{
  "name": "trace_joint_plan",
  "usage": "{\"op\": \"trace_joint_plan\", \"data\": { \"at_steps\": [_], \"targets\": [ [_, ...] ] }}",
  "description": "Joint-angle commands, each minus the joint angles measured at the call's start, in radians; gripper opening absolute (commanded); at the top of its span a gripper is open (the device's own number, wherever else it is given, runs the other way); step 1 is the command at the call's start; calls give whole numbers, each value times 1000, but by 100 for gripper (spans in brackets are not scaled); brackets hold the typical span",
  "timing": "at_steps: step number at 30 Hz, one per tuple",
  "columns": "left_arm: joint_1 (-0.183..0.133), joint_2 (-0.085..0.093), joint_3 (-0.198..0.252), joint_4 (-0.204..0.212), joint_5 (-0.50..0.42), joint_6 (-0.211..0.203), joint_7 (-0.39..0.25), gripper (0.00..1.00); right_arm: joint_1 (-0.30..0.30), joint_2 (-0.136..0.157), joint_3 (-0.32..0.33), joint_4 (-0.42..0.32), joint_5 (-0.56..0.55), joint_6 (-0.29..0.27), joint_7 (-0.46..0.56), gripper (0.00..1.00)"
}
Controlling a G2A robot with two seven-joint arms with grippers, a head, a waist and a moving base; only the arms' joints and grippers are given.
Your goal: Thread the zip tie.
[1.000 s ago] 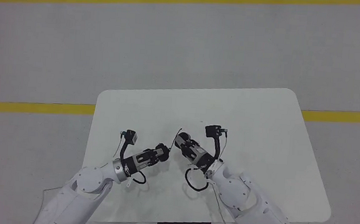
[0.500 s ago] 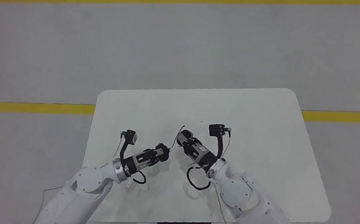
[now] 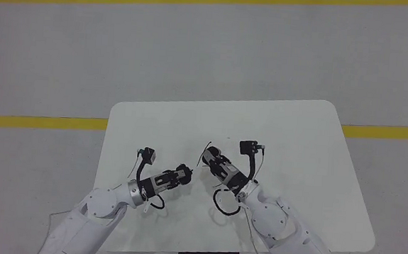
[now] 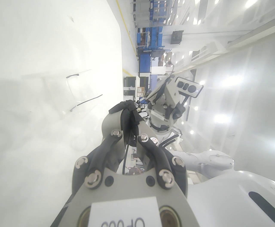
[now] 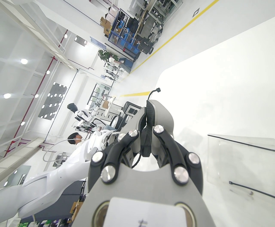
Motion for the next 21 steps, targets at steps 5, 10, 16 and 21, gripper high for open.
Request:
{"op": "trace_joint_plan", "data": {
  "at_steps": [5, 10, 16, 21],
  "targets": [
    [-3, 9, -68, 32, -56, 0, -181, 0, -40, 9, 21, -12, -37, -64, -5, 0],
    [-21, -2, -105, 54, -116, 0, -309, 0, -54, 11, 15, -16, -52, -88, -3, 0],
    [-46, -27, -103, 68, -96, 0, -332, 0, -55, 7, 9, -28, -92, -74, -68, 0],
    [-46, -27, -103, 68, -96, 0, -332, 0, -55, 7, 9, -28, -92, -74, -68, 0]
  ]
}}
